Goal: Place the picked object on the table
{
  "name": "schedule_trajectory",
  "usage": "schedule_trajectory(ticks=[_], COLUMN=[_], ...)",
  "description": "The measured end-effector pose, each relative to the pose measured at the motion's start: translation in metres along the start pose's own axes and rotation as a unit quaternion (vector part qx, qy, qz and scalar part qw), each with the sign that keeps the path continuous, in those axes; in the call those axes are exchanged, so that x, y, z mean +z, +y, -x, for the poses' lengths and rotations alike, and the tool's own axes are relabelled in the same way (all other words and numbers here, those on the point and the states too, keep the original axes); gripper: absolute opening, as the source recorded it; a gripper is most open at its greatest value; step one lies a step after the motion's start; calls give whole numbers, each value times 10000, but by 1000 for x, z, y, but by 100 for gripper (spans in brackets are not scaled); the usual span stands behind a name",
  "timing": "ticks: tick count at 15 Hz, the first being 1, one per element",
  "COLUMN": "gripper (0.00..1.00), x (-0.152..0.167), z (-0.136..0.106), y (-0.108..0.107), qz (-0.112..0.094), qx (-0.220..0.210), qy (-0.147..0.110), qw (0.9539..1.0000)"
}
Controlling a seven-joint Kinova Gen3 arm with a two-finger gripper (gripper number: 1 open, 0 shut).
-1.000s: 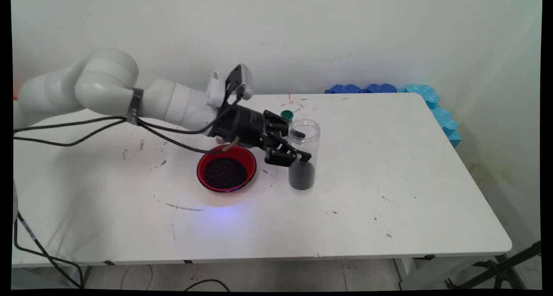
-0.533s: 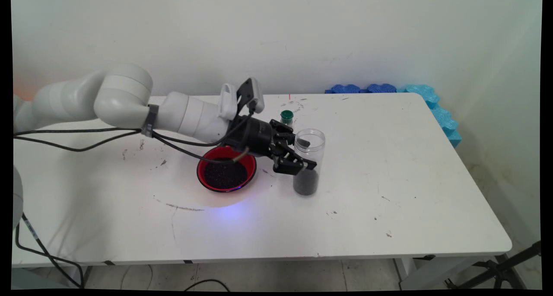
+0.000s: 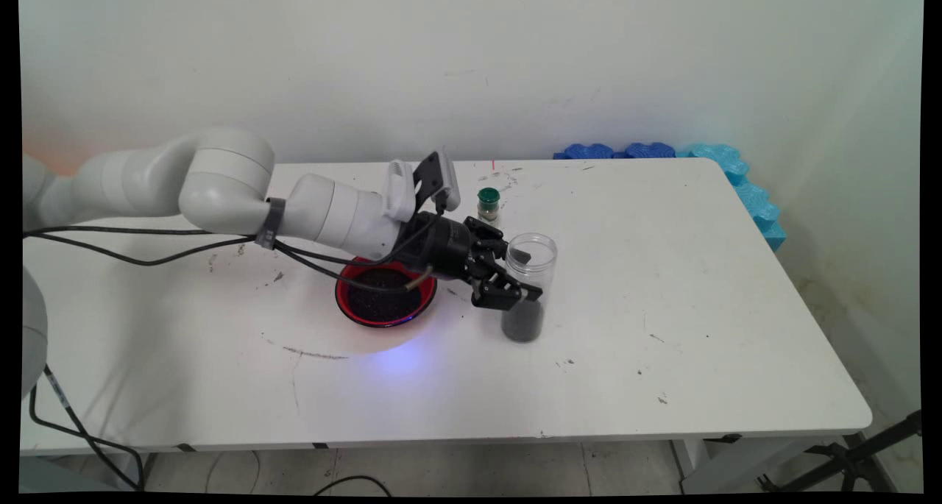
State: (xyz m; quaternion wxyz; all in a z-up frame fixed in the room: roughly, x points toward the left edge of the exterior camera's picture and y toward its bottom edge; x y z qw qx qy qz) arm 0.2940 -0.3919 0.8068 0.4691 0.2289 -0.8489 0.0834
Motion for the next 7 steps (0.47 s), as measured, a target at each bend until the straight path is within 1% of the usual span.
schedule_trajectory(ticks=[4,5,7], gripper=[0,100,100], x=[4,5,7], z=[3,4,5], y=[2,2,2], qz=[10,15,18], qx=[19,21,20], qy=[-16,-14,8], qw=[10000,10000,10000])
